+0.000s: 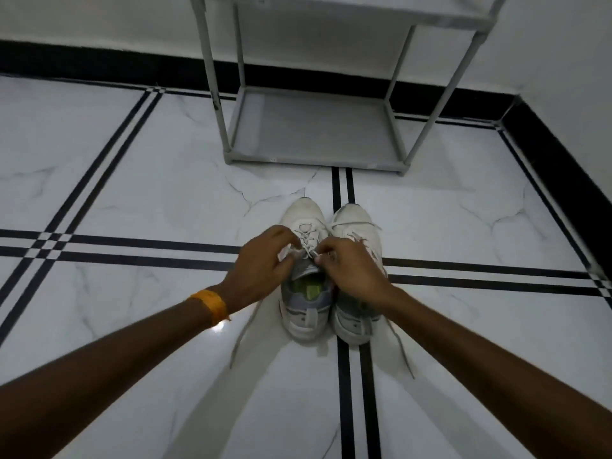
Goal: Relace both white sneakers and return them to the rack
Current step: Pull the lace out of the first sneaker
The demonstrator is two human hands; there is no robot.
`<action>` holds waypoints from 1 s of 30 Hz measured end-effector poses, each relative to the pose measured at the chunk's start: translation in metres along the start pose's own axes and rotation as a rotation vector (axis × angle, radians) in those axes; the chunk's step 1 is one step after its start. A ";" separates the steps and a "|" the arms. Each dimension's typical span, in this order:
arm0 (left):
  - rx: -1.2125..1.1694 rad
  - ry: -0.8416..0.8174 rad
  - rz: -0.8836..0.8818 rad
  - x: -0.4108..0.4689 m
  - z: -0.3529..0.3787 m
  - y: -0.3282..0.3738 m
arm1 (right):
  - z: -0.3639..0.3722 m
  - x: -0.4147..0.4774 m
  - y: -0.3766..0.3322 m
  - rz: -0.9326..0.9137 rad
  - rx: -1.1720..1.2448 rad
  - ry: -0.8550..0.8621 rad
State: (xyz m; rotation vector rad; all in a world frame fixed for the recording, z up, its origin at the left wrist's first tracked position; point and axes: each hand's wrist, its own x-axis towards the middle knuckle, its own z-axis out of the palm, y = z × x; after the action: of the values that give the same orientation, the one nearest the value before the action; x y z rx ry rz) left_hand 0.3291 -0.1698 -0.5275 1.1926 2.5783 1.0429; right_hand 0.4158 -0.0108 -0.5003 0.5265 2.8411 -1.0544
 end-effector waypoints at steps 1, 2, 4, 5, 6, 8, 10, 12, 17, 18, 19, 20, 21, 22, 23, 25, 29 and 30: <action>-0.002 -0.051 -0.001 0.003 0.001 0.002 | 0.004 0.003 -0.001 0.017 -0.013 -0.006; -0.021 -0.084 -0.028 0.006 0.004 0.003 | 0.005 0.006 0.000 0.034 -0.008 0.006; -0.090 -0.071 -0.115 0.006 0.004 0.007 | 0.001 0.007 -0.002 0.084 0.065 0.018; -0.132 -0.058 -0.178 0.005 0.005 0.009 | -0.002 0.007 -0.002 0.109 0.105 0.004; -0.174 -0.056 -0.242 0.004 0.005 0.010 | -0.003 0.007 -0.004 0.124 0.125 -0.006; -0.245 -0.084 -0.356 0.003 0.005 0.007 | -0.005 0.009 -0.003 0.133 0.106 0.002; -0.278 -0.094 -0.415 0.003 0.005 0.002 | -0.004 0.013 -0.001 0.148 0.078 0.007; -0.286 -0.069 -0.411 0.005 0.002 0.000 | -0.003 0.018 -0.002 0.183 0.067 -0.036; -0.446 -0.045 -0.534 0.012 0.004 0.006 | -0.004 0.030 -0.004 0.238 0.041 -0.054; -0.495 -0.025 -0.571 0.013 0.007 0.008 | -0.003 0.031 -0.003 0.240 0.042 -0.037; -0.535 0.001 -0.606 0.014 0.011 0.008 | -0.004 0.032 -0.003 0.237 0.040 -0.016; -0.570 0.030 -0.627 0.015 0.015 0.008 | -0.005 0.031 -0.002 0.231 0.040 0.005; -0.597 0.054 -0.645 0.016 0.017 0.008 | -0.007 0.031 0.000 0.232 0.049 0.026; -0.620 0.071 -0.660 0.016 0.017 0.009 | -0.009 0.031 0.002 0.237 0.066 0.048; -0.629 0.087 -0.672 0.017 0.018 0.008 | -0.011 0.030 0.004 0.247 0.080 0.075; -0.604 0.124 -0.674 0.014 0.019 0.007 | -0.012 0.027 0.007 0.248 0.057 0.137; -0.512 0.186 -0.669 0.009 0.023 0.012 | -0.002 0.021 0.006 0.196 -0.028 0.189; -0.506 0.191 -0.666 0.009 0.024 0.012 | -0.001 0.020 0.006 0.187 -0.035 0.194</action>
State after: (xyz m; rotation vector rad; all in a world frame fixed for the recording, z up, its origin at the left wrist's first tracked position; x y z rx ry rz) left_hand 0.3396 -0.1453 -0.5369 0.1044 2.3197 1.5234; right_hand 0.3990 -0.0002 -0.5067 0.9172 2.8924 -0.9683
